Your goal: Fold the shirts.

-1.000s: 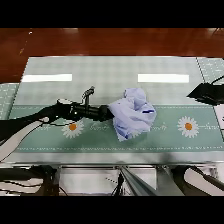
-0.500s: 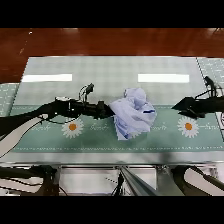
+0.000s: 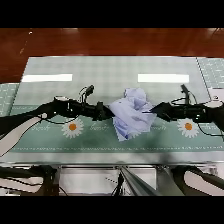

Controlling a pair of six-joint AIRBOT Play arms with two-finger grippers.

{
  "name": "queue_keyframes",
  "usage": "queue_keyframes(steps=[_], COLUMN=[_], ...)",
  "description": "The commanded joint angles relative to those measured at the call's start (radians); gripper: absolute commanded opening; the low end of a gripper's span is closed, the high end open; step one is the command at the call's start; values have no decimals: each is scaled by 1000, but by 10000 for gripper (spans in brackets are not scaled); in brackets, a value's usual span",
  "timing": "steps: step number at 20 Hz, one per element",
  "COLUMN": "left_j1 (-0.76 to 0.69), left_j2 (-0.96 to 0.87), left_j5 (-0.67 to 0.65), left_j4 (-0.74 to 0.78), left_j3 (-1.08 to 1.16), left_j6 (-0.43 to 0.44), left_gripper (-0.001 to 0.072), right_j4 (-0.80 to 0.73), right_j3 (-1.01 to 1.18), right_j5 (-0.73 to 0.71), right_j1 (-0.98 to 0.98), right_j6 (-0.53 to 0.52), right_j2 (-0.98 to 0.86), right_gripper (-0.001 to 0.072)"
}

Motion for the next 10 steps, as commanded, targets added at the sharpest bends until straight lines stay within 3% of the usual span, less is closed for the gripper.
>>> queue_keyframes(steps=[1,2,3,4,5,10], left_j1=[2,2,2,2,2,43], left_j2=[0,0,0,2,7,163], left_j5=[-4,-3,-3,-4,-4,-1], left_j4=[4,3,3,3,3,2], left_j3=[1,1,1,1,1,2], left_j6=[-18,-18,-18,-18,-18,-17], left_gripper=[25,25,24,24,24,22], right_j4=[69,68,68,67,73,80], right_j3=[-10,-10,-10,-10,-9,41], right_j5=[-46,-51,-51,-51,-44,59], right_j1=[137,154,156,154,142,32], right_j6=[-65,-66,-67,-66,-65,-65], right_j2=[-26,-26,-26,-26,-25,82], right_gripper=[569,491,333,117,27,27])
